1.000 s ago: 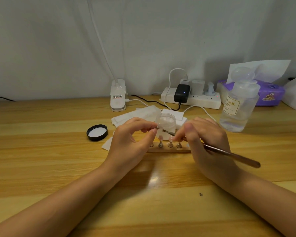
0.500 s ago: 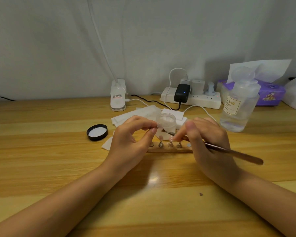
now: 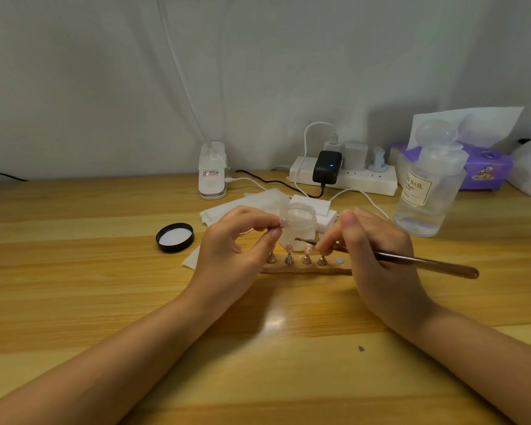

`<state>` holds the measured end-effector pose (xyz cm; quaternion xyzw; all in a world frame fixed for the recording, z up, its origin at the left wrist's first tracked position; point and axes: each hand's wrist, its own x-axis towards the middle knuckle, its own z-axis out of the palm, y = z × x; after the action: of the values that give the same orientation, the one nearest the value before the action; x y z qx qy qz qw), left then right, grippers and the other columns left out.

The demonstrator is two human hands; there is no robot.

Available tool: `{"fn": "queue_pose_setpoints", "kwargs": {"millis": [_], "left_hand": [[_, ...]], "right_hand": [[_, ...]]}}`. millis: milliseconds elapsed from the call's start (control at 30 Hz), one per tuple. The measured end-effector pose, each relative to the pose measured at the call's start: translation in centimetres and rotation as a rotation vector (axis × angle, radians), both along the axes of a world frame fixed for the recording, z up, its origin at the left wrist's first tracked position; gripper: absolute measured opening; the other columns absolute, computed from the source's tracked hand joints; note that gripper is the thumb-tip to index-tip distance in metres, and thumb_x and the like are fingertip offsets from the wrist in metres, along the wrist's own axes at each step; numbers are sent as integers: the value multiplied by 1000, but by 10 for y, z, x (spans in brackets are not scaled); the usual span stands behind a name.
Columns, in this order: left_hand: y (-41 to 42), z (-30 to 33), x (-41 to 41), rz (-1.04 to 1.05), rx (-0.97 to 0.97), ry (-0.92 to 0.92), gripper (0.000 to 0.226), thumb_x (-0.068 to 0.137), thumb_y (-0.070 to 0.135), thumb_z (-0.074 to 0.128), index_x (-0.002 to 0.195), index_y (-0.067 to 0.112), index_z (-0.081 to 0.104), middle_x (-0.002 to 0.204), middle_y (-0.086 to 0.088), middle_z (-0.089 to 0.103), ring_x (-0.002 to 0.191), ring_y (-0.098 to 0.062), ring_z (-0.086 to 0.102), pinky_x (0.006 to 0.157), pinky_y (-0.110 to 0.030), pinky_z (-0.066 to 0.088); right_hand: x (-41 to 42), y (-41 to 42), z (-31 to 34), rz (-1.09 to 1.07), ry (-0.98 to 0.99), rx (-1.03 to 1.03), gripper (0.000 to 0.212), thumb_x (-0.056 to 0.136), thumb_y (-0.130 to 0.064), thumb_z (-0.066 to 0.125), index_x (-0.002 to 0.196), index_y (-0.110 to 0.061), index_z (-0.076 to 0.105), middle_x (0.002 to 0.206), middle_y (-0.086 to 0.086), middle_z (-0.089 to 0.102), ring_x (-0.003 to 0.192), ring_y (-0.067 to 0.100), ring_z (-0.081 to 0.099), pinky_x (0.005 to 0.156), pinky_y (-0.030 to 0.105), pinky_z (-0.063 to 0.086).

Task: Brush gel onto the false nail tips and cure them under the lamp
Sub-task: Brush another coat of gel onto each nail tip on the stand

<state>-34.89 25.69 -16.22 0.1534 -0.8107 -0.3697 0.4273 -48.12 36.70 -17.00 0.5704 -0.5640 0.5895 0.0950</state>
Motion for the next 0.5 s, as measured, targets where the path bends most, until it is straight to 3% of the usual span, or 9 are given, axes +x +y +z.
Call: {"fn": "queue_pose_setpoints", "kwargs": {"millis": [100, 333, 500], "left_hand": [[0, 0, 0, -4, -8, 12, 18, 79, 3, 66, 91, 17, 68, 87, 3, 65, 85, -4, 58, 77, -12, 44], [-1, -1, -1, -13, -5, 27, 17, 75, 7, 70, 85, 21, 68, 83, 6, 63, 82, -3, 57, 73, -9, 42], [-1, -2, -2, -24, -1, 41, 10, 74, 11, 71, 82, 16, 70, 82, 3, 65, 80, -6, 59, 74, -12, 44]], "right_hand": [[0, 1, 2, 10, -69, -12, 37, 92, -29, 31, 68, -27, 59, 66, -10, 60, 71, 7, 59, 72, 42, 47], [3, -3, -1, 17, 141, -51, 42, 97, -31, 30, 76, -18, 63, 71, -4, 62, 73, 12, 58, 67, 46, 46], [0, 1, 0, -11, -40, 2, 40, 93, -30, 30, 66, -27, 59, 64, -8, 61, 72, 5, 57, 77, 42, 42]]}}
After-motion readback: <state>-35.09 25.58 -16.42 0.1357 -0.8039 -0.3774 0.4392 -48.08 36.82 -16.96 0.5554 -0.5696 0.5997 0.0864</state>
